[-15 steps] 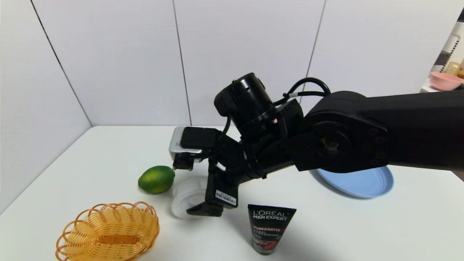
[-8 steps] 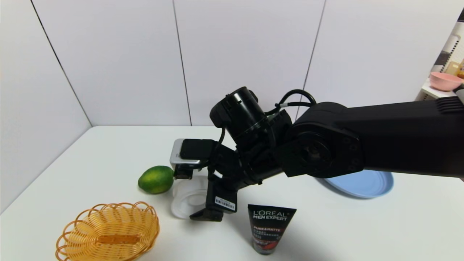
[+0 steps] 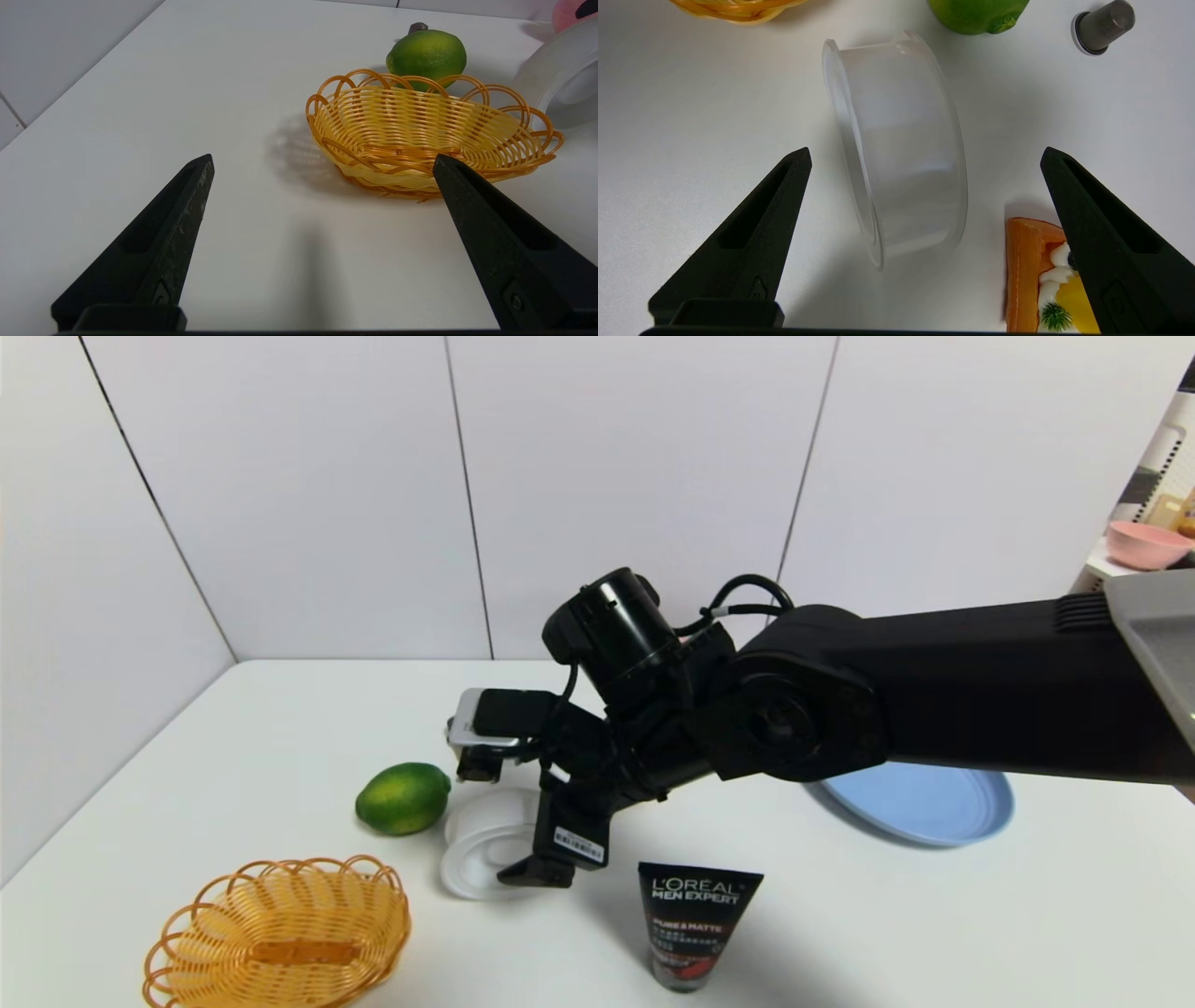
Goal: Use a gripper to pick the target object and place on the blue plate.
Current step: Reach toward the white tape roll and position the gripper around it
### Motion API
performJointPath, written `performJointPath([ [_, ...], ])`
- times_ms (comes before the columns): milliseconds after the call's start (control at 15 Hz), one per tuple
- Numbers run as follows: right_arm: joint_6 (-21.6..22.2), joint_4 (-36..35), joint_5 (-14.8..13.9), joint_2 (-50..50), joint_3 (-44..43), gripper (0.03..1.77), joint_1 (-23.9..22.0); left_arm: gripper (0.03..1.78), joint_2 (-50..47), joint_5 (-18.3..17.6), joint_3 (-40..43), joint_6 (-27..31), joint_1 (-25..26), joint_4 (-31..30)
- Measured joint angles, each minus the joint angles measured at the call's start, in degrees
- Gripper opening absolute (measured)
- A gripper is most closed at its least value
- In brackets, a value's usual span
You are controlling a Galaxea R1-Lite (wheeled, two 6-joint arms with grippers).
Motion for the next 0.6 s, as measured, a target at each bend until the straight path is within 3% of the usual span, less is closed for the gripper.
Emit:
performJointPath([
  [600, 0.8, -0.1, 0.1, 3.5, -3.9, 1.7, 0.2, 1.69, 0.0, 0.0, 0.0, 0.0, 0.0, 0.0],
])
